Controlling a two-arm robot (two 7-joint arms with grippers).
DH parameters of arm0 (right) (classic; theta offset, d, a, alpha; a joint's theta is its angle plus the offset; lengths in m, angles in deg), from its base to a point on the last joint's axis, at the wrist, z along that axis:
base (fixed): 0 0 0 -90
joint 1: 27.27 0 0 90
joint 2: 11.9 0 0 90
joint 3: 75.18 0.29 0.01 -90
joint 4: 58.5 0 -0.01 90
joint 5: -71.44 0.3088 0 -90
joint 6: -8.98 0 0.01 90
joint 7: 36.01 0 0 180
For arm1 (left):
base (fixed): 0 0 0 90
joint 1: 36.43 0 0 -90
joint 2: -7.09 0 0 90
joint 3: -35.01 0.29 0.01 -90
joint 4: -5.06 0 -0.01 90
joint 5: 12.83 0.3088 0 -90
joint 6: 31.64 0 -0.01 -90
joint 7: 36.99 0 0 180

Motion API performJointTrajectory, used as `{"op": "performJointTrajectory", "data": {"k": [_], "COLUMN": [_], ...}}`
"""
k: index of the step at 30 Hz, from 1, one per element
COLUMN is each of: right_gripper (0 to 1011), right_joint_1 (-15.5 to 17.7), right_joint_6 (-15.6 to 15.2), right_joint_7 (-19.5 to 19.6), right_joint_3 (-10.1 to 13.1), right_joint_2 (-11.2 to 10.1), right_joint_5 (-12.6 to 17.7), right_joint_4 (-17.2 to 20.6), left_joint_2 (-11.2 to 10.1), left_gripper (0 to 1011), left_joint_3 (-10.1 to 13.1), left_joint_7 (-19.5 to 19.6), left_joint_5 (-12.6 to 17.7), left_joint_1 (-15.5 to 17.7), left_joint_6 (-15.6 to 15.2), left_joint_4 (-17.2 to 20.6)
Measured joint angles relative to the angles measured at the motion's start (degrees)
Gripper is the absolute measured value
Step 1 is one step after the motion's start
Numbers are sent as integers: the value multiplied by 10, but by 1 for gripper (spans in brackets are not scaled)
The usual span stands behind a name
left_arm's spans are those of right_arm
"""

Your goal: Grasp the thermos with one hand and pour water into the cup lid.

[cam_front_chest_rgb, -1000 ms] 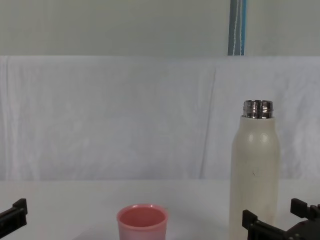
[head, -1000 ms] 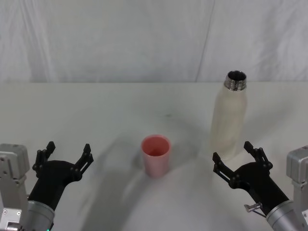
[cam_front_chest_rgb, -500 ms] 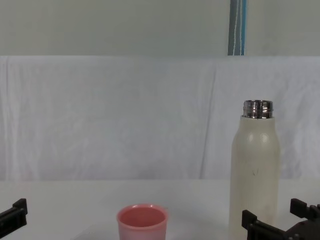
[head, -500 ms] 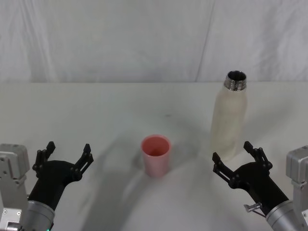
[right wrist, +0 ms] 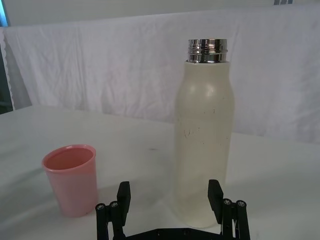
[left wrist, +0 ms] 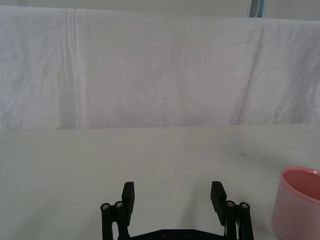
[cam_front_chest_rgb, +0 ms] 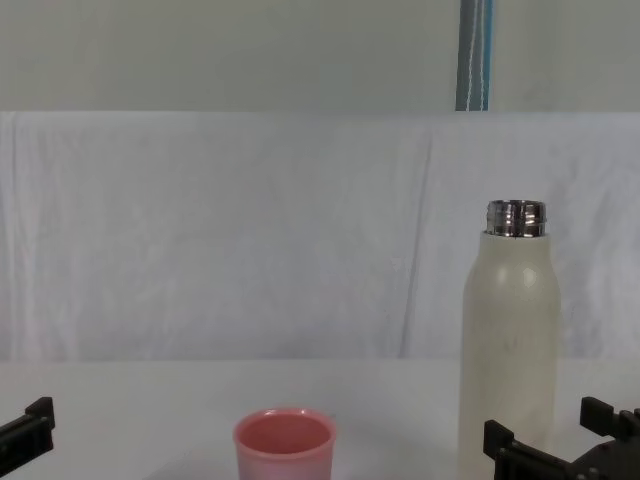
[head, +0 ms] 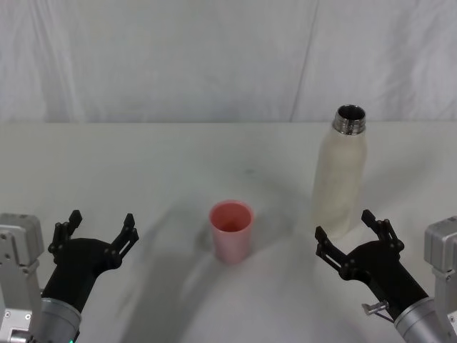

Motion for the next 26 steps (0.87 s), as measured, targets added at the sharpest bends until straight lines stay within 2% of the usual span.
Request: {"op": "performJointTrajectory", "data": {"k": [26], "right_gripper": [1000], "right_joint_1": [0], "right_joint_6": [0], "right_joint_7": [0], "right_joint_3": [0], "right_joint_2": [0], "right_joint_5": [0], "right_joint_4": [0], "left_joint_2": [0], "left_gripper": [1001], "left_joint_3": [0], "left_joint_7": [0], "left_joint_5": [0], "left_joint_1": [0], "left_joint_6": [0], "left_joint_4": [0]}}
